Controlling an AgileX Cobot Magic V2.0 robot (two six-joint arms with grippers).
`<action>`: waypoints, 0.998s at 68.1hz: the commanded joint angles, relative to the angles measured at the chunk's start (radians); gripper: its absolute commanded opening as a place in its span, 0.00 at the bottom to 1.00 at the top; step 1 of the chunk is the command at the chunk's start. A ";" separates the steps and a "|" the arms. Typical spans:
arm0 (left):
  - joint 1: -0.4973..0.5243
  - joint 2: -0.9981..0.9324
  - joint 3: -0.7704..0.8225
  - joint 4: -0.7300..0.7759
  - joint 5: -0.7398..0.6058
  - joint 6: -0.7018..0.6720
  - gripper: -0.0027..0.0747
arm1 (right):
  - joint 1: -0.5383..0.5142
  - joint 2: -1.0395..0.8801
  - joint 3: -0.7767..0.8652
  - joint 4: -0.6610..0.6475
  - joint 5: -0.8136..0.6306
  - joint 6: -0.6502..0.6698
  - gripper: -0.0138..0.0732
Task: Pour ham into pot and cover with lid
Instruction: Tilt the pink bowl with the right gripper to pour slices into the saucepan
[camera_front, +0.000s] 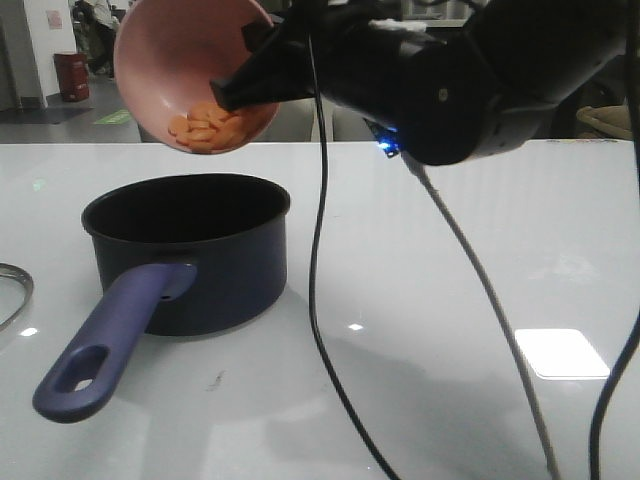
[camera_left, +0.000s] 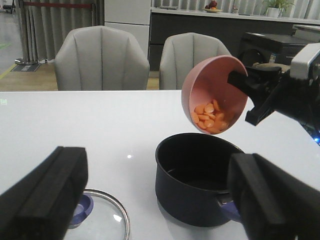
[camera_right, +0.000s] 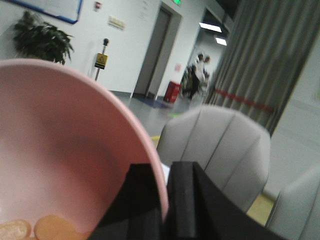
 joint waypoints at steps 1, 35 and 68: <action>-0.008 0.016 -0.026 -0.008 -0.087 -0.001 0.84 | -0.002 -0.014 -0.021 -0.072 -0.170 -0.185 0.30; -0.008 0.016 -0.026 -0.008 -0.087 -0.001 0.84 | -0.002 0.058 -0.021 -0.104 -0.262 -0.425 0.30; -0.008 0.016 -0.026 -0.008 -0.087 -0.001 0.84 | -0.002 0.021 -0.022 0.020 -0.243 0.449 0.30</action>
